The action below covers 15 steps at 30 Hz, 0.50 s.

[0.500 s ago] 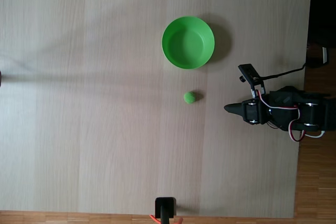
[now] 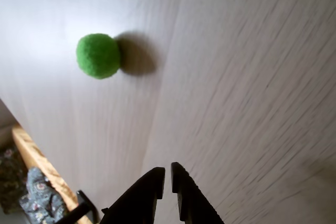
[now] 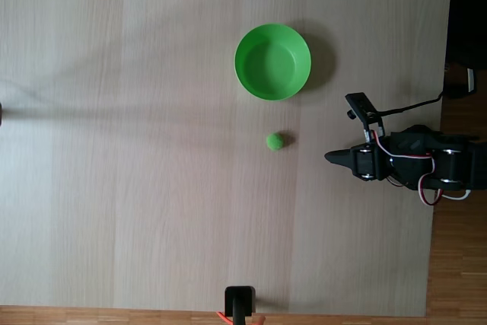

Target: Grasp a green pompom and put it in the green bowl.

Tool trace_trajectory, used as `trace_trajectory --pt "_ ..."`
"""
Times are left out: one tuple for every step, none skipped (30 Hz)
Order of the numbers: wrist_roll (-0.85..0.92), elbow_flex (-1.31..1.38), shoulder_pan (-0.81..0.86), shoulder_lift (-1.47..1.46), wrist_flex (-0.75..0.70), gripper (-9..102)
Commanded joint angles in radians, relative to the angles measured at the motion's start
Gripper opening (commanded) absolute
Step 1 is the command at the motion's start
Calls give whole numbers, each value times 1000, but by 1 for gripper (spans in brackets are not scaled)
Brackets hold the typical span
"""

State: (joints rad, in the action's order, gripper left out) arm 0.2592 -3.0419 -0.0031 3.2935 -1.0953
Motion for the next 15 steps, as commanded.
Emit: trace_trajectory --pt "-5 3 -2 55 8 0" --pt "-5 3 3 54 8 0" --pt "-5 3 6 54 9 0" --pt "-5 3 6 54 12 0" --pt "-5 3 6 54 12 0" --pt "-5 3 8 54 12 0" --pt "-5 3 8 54 12 0" --pt "-5 3 8 54 12 0" --pt "-5 3 8 54 12 0" --pt "-5 3 8 54 9 0" --pt "-2 6 8 54 5 0" --pt "0 12 8 48 2 0" --pt "0 17 8 41 2 0" --pt "0 21 8 35 3 0" --pt "0 32 8 26 3 0"
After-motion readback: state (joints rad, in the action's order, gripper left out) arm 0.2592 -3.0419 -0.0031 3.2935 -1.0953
